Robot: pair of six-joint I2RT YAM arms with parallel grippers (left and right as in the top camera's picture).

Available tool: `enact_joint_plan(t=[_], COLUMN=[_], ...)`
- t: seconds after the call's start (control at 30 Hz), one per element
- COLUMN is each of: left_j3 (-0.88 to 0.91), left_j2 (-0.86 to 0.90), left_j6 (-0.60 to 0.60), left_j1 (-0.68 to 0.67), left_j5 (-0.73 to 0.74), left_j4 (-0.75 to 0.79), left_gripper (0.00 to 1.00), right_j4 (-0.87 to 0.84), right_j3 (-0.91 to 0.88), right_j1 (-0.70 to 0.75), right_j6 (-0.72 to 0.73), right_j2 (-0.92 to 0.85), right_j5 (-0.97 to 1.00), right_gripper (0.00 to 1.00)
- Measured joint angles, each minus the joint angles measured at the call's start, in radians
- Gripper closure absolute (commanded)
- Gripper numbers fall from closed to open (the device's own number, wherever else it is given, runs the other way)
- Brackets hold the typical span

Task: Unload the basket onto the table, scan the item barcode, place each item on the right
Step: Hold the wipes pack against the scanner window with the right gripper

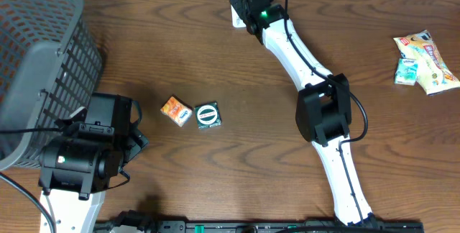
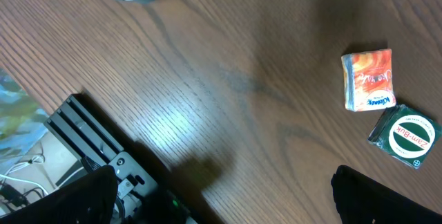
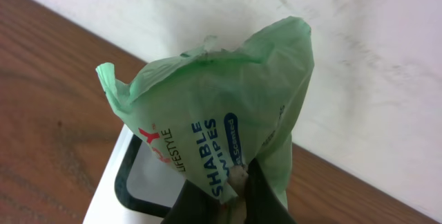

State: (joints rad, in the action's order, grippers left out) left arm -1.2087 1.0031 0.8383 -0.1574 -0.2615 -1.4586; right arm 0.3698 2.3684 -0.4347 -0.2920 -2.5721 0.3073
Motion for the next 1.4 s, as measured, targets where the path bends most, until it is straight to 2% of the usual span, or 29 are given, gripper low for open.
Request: enact_joint_plan(t=[0.47,0.73,1.0,1.4], left_j3=[0.0,0.0,0.0,0.0], left_j2=[0.0,0.0,0.0,0.0], left_j6=[0.0,0.0,0.0,0.0], left_j1=[0.0,0.0,0.0,0.0], left_j5=[0.0,0.0,0.0,0.0], left_j4=[0.0,0.0,0.0,0.0], left_gripper=[0.02,0.02,0.03,0.02], right_j4=[0.044,0.061,0.103,0.092], right_j3=[0.002,0.001,-0.005,-0.008], right_j1=[-0.003,-0.003,-0.001,0.005], right_j6=[0.0,0.0,0.0,0.0], right_j2=[0.129,0.106,0.012,0.054], right_j5=[-0.035,-0.117,-0.135,-0.056], right_gripper=[0.99,0.99,0.99,0.99])
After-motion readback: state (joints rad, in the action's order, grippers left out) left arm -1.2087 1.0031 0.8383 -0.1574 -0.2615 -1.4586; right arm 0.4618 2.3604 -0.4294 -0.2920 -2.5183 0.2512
